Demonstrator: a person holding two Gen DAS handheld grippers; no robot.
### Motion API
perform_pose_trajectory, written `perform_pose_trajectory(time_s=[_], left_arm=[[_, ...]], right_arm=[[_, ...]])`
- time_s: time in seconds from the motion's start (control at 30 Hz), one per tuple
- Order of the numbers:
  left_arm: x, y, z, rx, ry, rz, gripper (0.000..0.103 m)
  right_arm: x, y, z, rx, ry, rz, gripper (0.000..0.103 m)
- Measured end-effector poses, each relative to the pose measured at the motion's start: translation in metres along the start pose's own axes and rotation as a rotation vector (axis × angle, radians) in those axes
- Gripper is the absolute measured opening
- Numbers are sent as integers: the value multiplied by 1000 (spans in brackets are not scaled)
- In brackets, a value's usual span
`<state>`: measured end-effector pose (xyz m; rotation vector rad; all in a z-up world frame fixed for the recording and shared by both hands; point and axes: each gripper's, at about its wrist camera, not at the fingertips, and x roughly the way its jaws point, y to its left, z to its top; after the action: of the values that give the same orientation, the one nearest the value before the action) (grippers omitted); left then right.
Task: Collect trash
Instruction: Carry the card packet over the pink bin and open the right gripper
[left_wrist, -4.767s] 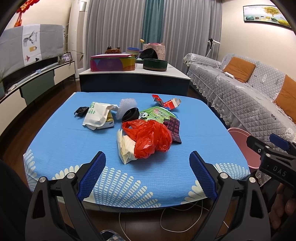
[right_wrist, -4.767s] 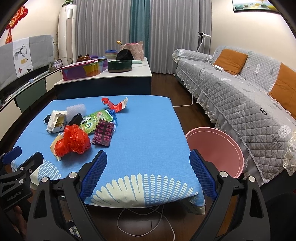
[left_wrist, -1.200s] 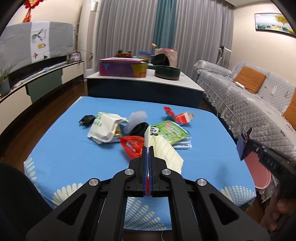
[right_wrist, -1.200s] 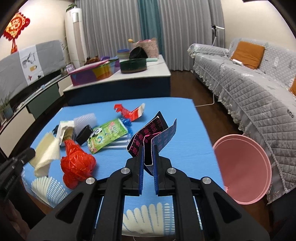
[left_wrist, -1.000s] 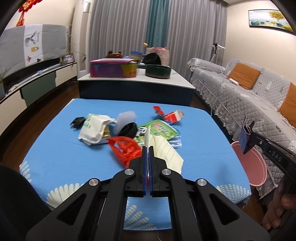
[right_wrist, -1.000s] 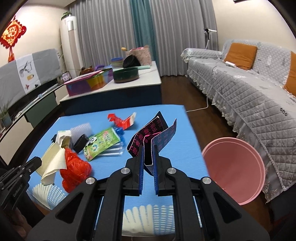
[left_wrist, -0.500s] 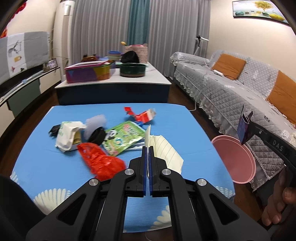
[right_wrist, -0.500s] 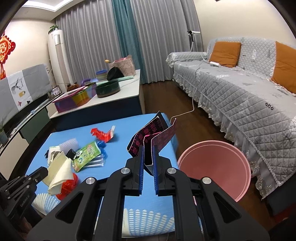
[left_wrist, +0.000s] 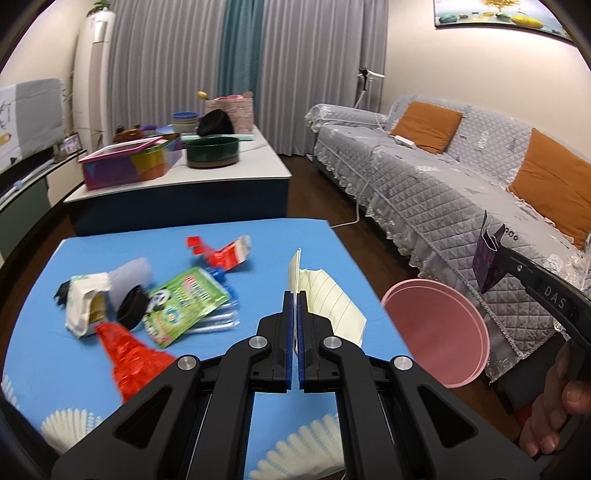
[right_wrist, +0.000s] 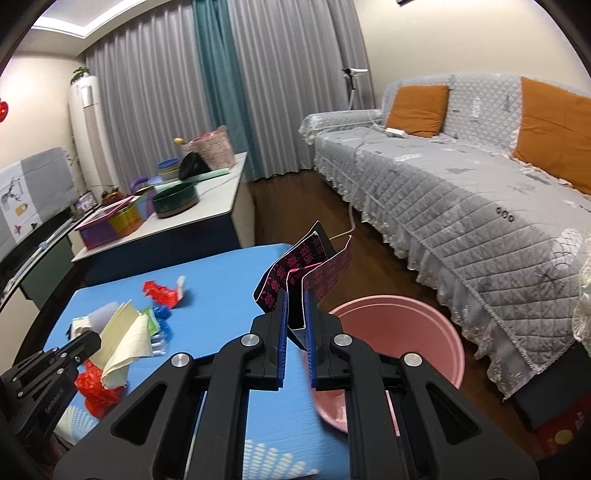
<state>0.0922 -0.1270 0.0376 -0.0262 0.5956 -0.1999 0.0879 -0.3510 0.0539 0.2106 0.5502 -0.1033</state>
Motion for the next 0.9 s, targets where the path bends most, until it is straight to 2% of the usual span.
perform_pose_trajectory(time_s=[0.43, 0.73, 0.9], left_arm=[[40, -58, 15, 73, 13, -139, 2], [73, -98, 24, 145, 27, -279, 1], [90, -117, 25, 176, 46, -326, 1]], right_arm=[[27, -68, 6, 100, 49, -108, 9], [38, -90, 3, 130, 80, -116, 10], [44, -94, 2, 128, 98, -118, 10]])
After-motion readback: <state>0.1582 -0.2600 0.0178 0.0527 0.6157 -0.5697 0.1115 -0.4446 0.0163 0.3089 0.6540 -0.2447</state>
